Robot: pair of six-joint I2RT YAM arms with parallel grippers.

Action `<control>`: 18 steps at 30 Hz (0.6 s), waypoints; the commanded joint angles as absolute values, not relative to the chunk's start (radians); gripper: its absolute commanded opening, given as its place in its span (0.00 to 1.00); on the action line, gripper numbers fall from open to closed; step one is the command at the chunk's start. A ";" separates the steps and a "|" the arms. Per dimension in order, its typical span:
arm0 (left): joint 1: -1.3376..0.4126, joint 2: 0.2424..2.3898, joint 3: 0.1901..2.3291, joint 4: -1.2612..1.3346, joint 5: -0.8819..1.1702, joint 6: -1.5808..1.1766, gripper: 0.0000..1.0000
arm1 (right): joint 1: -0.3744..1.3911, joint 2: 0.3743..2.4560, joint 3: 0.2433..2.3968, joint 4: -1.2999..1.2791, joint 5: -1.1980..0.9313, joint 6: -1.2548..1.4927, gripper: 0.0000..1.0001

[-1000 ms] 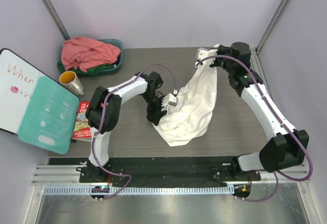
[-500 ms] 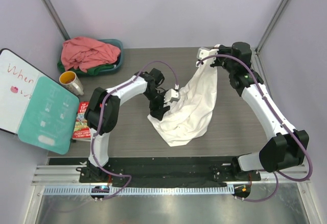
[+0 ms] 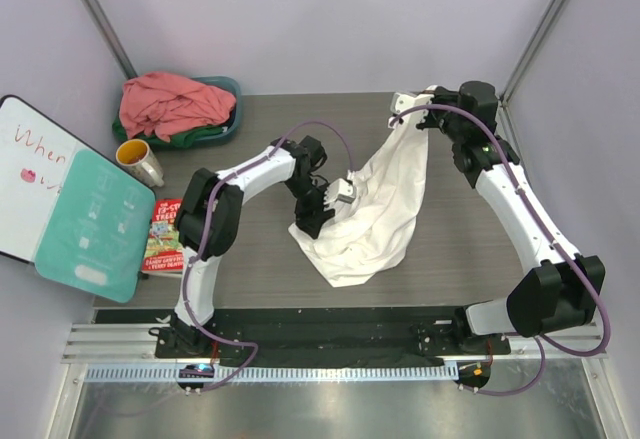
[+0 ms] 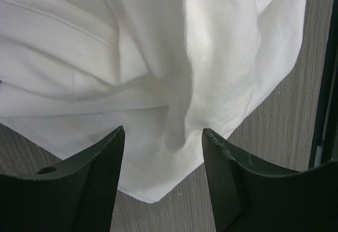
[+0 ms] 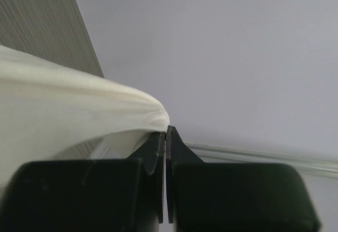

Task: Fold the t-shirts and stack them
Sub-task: Flatten the tshirt out

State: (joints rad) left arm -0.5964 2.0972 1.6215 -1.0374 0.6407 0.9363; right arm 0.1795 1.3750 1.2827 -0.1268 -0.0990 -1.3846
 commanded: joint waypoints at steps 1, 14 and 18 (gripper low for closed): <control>-0.601 2.095 1.621 -1.091 0.658 0.969 0.59 | 0.170 1.364 1.316 -0.057 -0.106 -1.370 0.01; -0.647 2.108 1.595 -1.026 0.621 0.916 0.00 | 0.166 1.362 1.321 -0.052 -0.110 -1.367 0.01; -0.637 2.091 1.635 -1.017 0.537 0.862 0.00 | 0.161 1.362 1.330 -0.052 -0.103 -1.379 0.01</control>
State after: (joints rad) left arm -0.6415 2.1067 1.5913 -1.0363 0.6113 0.9184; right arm 0.1715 1.3754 1.2827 -0.1207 -0.1032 -1.3785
